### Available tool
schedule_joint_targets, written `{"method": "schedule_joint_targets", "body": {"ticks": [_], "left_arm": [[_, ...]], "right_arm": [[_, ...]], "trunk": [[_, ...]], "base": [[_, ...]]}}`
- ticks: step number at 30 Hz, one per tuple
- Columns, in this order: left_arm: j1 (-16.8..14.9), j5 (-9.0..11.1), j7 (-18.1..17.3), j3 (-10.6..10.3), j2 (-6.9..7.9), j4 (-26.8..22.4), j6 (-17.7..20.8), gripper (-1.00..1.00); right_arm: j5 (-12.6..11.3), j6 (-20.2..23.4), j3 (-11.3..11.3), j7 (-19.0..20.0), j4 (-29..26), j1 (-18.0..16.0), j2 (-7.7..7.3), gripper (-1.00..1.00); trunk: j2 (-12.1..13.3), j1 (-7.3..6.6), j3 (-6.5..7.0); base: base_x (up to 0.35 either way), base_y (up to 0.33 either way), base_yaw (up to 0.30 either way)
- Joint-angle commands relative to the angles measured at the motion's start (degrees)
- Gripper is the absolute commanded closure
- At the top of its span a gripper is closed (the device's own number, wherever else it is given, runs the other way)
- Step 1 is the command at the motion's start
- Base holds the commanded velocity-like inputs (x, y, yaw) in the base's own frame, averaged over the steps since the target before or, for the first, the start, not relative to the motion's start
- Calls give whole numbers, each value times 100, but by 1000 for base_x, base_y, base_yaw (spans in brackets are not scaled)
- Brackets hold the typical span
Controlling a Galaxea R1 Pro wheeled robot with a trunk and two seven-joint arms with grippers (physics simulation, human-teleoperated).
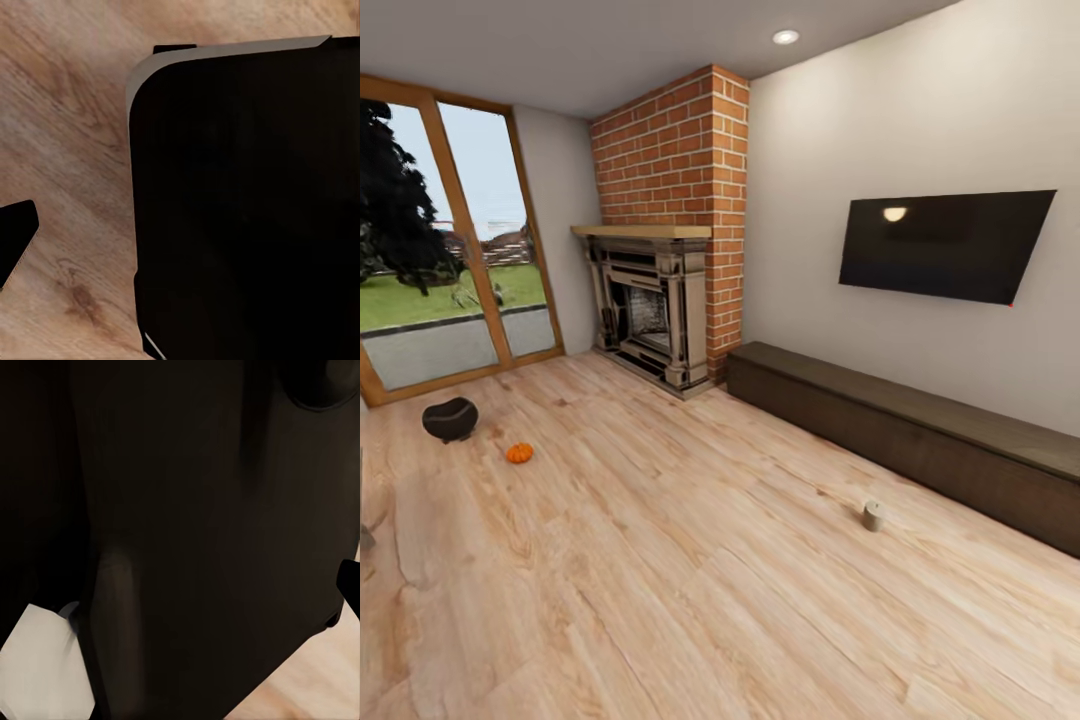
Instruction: Place each of the two pumpkins and all three candles from the living room inside a cabinet in the living room (use any cabinet), then make sure every cabinet is closed, and position the cauldron so it is next to a table in the living room.
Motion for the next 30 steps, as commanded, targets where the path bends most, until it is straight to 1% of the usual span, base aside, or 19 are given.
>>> {"method": "schedule_joint_targets", "body": {"ticks": [1,6,12,18,30], "left_arm": [[-3,-6,-5,-9,1,5,-23,-100],[-3,0,-4,-10,1,5,-26,-100],[-3,0,-3,-14,1,5,-27,-100],[-3,0,-3,-13,1,5,-32,-100],[-3,-6,-3,-16,1,5,-34,-100]], "right_arm": [[-2,2,-3,-1,4,-3,1,-100],[-3,2,-4,4,7,-3,1,-100],[-3,2,-4,15,10,-3,1,-100],[-3,2,-4,22,9,-3,1,-100],[-3,2,-4,25,10,-3,1,-100]], "trunk": [[-2,1,-4],[-2,1,-4],[-2,1,-4],[-2,1,-4],[-2,1,-4]], "base": [[168,46,-15],[147,53,-7],[29,117,-8],[40,104,-94],[98,42,-13]]}}
